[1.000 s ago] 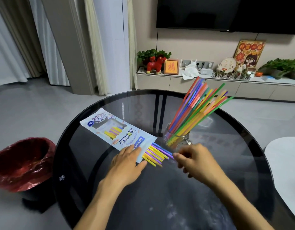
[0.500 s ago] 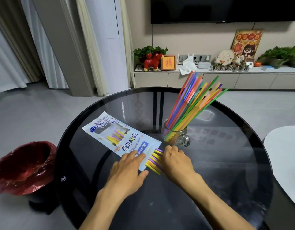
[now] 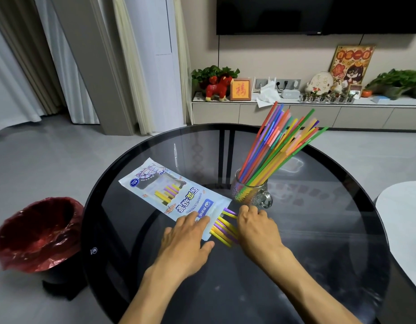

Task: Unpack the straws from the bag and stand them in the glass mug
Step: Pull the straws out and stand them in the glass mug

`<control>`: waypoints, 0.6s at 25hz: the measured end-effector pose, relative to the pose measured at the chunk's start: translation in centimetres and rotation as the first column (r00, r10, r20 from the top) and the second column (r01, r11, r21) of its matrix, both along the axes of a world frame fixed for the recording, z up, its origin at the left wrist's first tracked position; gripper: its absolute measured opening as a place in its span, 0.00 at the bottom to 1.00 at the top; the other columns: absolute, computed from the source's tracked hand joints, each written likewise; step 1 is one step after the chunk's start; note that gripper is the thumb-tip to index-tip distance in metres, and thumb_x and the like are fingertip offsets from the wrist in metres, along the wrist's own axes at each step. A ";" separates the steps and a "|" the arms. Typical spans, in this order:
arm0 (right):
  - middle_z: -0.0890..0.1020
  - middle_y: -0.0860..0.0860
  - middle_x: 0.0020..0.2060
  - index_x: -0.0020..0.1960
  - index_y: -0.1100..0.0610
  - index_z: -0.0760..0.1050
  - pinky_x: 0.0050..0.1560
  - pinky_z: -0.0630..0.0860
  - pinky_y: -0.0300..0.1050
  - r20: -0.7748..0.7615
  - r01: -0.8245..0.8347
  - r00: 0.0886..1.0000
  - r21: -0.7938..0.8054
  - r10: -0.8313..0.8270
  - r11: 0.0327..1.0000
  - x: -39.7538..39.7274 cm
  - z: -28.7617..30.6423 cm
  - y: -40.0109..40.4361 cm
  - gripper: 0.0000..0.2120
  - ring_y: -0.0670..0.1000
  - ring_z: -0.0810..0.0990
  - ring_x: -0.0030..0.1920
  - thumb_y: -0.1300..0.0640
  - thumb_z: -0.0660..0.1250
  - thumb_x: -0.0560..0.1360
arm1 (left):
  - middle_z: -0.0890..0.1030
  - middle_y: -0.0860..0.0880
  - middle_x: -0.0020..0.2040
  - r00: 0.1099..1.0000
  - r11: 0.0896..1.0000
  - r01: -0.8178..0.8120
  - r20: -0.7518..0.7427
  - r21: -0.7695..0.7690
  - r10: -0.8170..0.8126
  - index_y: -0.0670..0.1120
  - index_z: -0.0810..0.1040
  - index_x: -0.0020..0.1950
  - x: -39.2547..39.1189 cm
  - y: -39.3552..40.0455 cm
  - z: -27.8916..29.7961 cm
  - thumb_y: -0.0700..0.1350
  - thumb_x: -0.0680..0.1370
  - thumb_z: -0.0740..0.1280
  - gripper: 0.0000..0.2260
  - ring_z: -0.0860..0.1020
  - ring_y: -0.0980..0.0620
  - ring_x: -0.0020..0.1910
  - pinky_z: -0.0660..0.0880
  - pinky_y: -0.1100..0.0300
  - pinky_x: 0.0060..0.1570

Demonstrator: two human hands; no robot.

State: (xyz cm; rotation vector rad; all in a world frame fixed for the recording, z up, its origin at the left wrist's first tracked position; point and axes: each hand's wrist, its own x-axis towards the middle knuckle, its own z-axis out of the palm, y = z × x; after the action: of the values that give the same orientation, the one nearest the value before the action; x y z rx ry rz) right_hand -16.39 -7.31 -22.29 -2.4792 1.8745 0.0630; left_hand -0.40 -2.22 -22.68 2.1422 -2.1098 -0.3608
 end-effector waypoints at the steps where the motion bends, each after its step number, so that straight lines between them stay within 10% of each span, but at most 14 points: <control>1: 0.76 0.59 0.58 0.61 0.63 0.65 0.51 0.75 0.52 -0.005 -0.006 1.000 0.015 0.006 1.000 -0.3 0.0 -0.1 0.14 0.61 0.76 0.59 0.65 0.59 0.76 | 0.55 0.53 0.78 1.000 1.000 -0.002 -0.001 0.003 0.002 0.56 0.55 0.76 0.0 0.0 -0.1 0.58 0.79 0.59 0.27 0.54 0.51 0.76 0.60 0.47 0.71; 8: 0.79 0.58 0.60 0.60 0.56 0.72 0.53 0.73 0.49 -0.027 0.010 1.000 0.213 -0.005 0.977 -5.3 2.7 -1.2 0.12 0.60 0.78 0.60 0.53 0.56 0.80 | 0.46 0.51 0.80 0.993 0.993 -0.112 -0.018 0.047 0.113 0.56 0.47 0.78 0.4 -1.5 -1.6 0.63 0.79 0.52 0.30 0.44 0.51 0.79 0.47 0.41 0.75; 12: 0.78 0.48 0.37 0.39 0.48 0.73 0.42 0.73 0.45 0.097 0.077 0.990 0.262 -0.106 0.962 -12.5 7.5 -1.8 0.11 0.52 0.77 0.39 0.56 0.61 0.79 | 0.44 0.50 0.80 0.988 0.987 -0.151 -0.039 0.048 0.153 0.54 0.44 0.79 0.8 -2.7 -2.1 0.62 0.80 0.49 0.30 0.42 0.50 0.79 0.44 0.40 0.76; 15: 0.79 0.47 0.34 0.45 0.50 0.76 0.43 0.76 0.51 0.210 0.060 0.974 0.100 -0.080 0.993 -14.4 9.2 -1.2 0.08 0.53 0.79 0.38 0.53 0.61 0.80 | 0.53 0.48 0.80 0.979 0.983 -0.178 -0.108 -0.051 0.171 0.49 0.52 0.78 0.6 -3.1 -1.9 0.57 0.81 0.54 0.29 0.51 0.48 0.79 0.50 0.43 0.75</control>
State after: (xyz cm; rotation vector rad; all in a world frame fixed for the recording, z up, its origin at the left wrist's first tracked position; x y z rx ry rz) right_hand -30.77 -8.47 -13.08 -2.2562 1.8240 -0.1119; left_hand 0.24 -5.30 -24.60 2.2027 -1.8379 -0.3750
